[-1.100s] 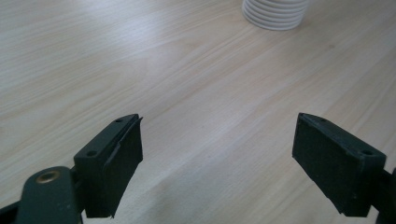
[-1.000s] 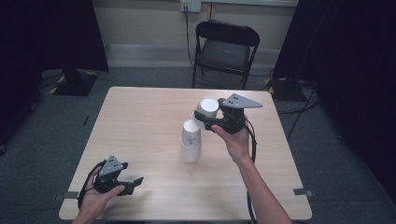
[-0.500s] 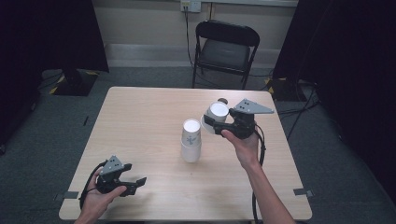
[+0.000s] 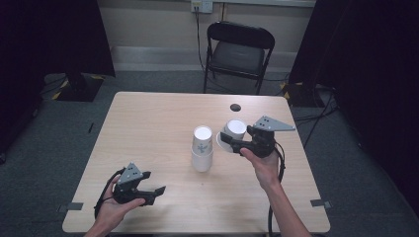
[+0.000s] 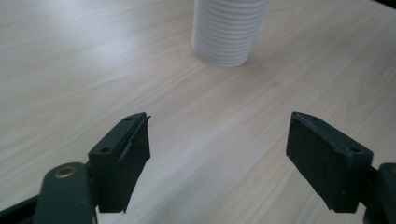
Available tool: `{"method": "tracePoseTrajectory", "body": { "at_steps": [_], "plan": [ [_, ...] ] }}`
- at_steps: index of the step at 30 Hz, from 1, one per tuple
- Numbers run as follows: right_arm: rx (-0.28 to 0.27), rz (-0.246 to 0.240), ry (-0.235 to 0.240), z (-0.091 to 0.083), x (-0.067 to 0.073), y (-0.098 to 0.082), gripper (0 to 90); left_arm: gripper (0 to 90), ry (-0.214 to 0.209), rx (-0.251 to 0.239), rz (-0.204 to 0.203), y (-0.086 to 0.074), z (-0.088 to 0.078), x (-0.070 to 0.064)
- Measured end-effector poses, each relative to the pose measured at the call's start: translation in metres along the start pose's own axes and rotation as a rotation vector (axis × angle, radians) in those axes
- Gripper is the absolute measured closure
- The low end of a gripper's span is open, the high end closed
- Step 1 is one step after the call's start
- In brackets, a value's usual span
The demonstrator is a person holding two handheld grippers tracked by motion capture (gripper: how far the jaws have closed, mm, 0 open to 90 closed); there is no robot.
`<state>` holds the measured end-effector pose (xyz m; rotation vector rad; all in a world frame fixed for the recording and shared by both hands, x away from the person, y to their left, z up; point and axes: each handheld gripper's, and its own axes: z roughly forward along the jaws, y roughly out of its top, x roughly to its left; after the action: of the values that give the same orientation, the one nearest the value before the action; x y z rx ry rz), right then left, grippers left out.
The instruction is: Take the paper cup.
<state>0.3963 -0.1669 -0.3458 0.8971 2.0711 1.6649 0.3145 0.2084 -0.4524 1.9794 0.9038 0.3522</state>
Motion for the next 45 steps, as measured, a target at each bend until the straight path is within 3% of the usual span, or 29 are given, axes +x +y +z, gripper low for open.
{"method": "tracePoseTrajectory", "body": {
  "at_steps": [11,17,20,25,28,31,34,37,39,45],
  "plan": [
    [0.08,0.029,0.033,-0.005,0.004,-0.021,34.4,25.6,-0.041,-0.02,0.122,0.026,0.018,-0.02],
    [0.095,0.039,0.044,-0.007,0.006,-0.024,34.4,30.2,-0.054,-0.045,0.124,0.037,0.025,-0.025],
    [0.105,0.054,0.039,-0.006,0.009,-0.029,34.4,31.1,-0.047,-0.049,0.146,0.042,0.03,-0.03],
    [0.115,0.068,0.047,-0.003,0.012,-0.033,34.4,29.8,-0.053,-0.12,0.168,0.048,0.036,-0.04],
    [0.11,0.078,0.063,0.0,0.016,-0.034,34.4,28.5,-0.05,-0.153,0.189,0.048,0.036,-0.044],
    [0.116,0.076,0.081,0.004,0.024,-0.036,34.4,35.0,-0.049,-0.156,0.218,0.047,0.035,-0.044],
    [0.117,0.068,0.1,0.008,0.031,-0.039,34.4,36.6,-0.073,-0.141,0.229,0.045,0.034,-0.045],
    [0.135,0.063,0.119,0.013,0.037,-0.043,34.4,39.3,-0.072,-0.168,0.23,0.041,0.033,-0.046],
    [0.138,0.069,0.131,0.014,0.04,-0.045,34.4,41.3,-0.063,-0.173,0.255,0.04,0.032,-0.048],
    [0.139,0.098,0.166,0.013,0.046,-0.052,34.4,42.4,-0.102,-0.165,0.265,0.038,0.035,-0.054]
  ]
}}
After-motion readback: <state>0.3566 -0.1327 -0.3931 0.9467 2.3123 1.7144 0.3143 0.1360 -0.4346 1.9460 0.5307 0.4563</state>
